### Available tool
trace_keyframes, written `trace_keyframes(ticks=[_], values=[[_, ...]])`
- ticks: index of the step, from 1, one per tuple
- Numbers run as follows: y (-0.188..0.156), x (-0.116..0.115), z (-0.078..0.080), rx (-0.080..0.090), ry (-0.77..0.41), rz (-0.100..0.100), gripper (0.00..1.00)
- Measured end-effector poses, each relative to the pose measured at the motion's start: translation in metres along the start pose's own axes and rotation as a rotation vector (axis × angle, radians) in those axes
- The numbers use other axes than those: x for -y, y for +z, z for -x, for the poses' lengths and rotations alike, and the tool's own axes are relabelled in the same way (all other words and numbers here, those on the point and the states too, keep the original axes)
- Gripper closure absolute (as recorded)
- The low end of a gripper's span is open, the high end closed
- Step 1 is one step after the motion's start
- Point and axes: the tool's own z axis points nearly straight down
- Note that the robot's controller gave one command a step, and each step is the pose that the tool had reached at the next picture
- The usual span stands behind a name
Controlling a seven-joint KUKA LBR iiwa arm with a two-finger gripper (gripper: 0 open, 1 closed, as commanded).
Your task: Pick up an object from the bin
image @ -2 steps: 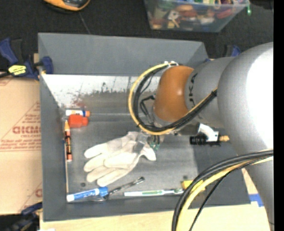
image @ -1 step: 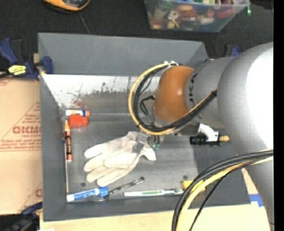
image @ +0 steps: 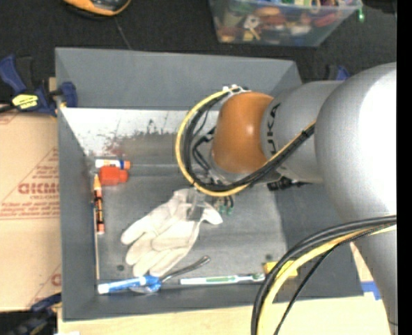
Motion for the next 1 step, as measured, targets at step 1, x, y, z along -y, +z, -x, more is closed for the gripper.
trace_keyframes(ticks=[1], values=[[0.0000, 0.0013, -0.0067, -0.003, 0.294, 0.004, 1.00]])
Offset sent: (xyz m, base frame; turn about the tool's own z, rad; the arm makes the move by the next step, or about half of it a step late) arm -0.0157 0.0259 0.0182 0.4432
